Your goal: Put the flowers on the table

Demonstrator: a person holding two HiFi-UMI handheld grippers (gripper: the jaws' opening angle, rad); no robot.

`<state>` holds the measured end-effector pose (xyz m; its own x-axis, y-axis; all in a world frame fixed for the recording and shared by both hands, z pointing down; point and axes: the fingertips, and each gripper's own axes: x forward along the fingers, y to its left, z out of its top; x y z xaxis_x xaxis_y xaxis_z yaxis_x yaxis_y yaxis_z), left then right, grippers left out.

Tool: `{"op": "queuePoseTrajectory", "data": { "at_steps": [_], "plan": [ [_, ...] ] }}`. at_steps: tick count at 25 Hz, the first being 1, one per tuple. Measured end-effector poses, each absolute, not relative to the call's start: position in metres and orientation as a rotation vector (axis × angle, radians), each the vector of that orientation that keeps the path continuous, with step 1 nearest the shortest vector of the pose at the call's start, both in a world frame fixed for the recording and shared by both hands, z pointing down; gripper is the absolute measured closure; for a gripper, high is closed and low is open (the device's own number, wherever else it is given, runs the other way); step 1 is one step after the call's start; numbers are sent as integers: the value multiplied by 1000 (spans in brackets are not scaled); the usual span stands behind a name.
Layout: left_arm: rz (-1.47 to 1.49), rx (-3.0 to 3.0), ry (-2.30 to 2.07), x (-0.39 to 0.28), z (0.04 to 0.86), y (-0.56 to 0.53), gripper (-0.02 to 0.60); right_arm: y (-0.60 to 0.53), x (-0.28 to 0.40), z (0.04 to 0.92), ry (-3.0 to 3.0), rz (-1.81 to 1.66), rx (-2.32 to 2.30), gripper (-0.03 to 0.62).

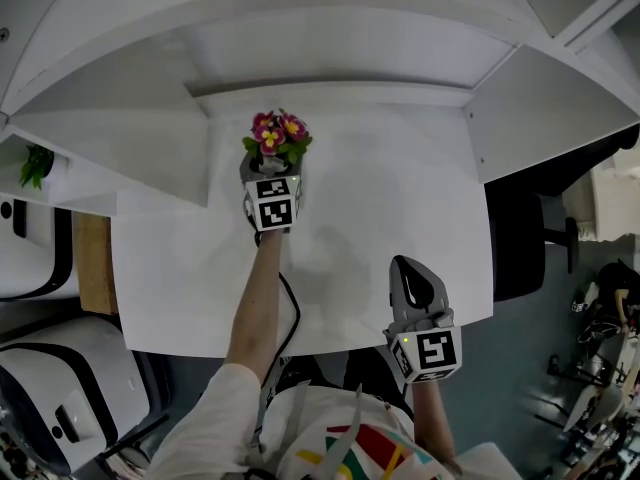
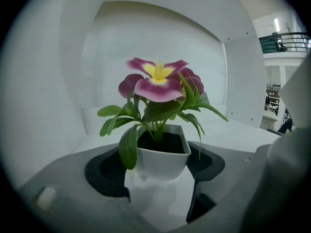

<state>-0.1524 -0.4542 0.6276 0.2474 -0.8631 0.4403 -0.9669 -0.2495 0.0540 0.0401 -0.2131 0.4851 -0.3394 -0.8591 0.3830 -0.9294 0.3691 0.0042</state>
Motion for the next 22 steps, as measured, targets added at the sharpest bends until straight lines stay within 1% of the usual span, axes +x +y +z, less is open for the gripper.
{"op": "queuePoseTrajectory", "data": {
  "at_steps": [3, 10, 16, 22],
  "plan": [
    [457, 2209, -1683, -152, 629, -453, 228, -211, 40, 484, -2318, 308, 1575, 594],
    [425, 2226, -1643, -145, 619, -445, 164, -205, 38, 478, -2336, 298, 1590, 594],
    [390, 2205, -1613, -146, 608, -428, 124, -199, 27, 462, -2388, 273, 1586, 594],
    [397, 2208, -1615, -160, 586, -404, 120, -202, 13, 434, -2455, 200, 1591, 594]
  ]
}}
